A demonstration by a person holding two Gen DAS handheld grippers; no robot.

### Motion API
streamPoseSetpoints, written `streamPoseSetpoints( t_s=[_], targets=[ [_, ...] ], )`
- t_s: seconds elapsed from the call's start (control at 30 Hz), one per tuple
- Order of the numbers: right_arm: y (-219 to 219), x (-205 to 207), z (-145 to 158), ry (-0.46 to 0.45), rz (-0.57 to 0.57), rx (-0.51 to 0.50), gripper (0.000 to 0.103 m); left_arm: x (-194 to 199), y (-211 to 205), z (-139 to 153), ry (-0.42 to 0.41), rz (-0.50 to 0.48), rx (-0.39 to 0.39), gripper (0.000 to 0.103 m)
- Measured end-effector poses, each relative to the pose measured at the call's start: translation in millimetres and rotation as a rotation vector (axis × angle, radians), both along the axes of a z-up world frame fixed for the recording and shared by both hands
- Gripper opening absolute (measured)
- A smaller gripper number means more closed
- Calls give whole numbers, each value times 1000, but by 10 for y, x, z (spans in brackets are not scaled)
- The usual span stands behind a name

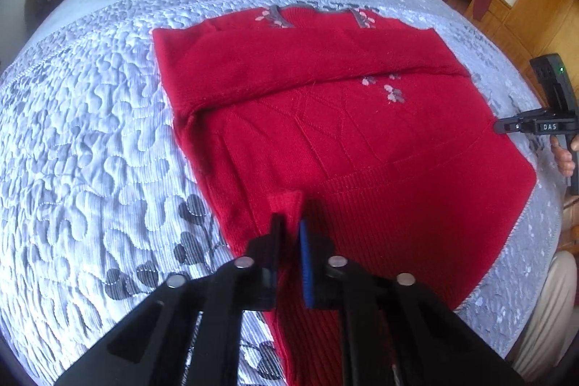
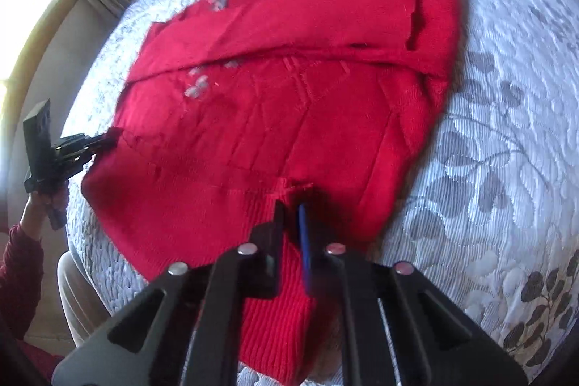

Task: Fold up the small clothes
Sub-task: 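Close both tools on the folded hem edge of the red sweater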

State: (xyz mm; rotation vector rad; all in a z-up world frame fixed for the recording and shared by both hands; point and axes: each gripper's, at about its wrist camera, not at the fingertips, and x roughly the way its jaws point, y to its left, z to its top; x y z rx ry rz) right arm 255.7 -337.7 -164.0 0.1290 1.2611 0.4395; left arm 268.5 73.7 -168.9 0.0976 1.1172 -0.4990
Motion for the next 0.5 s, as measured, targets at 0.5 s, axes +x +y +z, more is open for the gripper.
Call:
streamPoseSetpoints(
  t_s=[0.5],
  targets=[
    [-28,-20,-19,3,-22,-18,24,111,-52,-107,5,25,51,18]
  ],
)
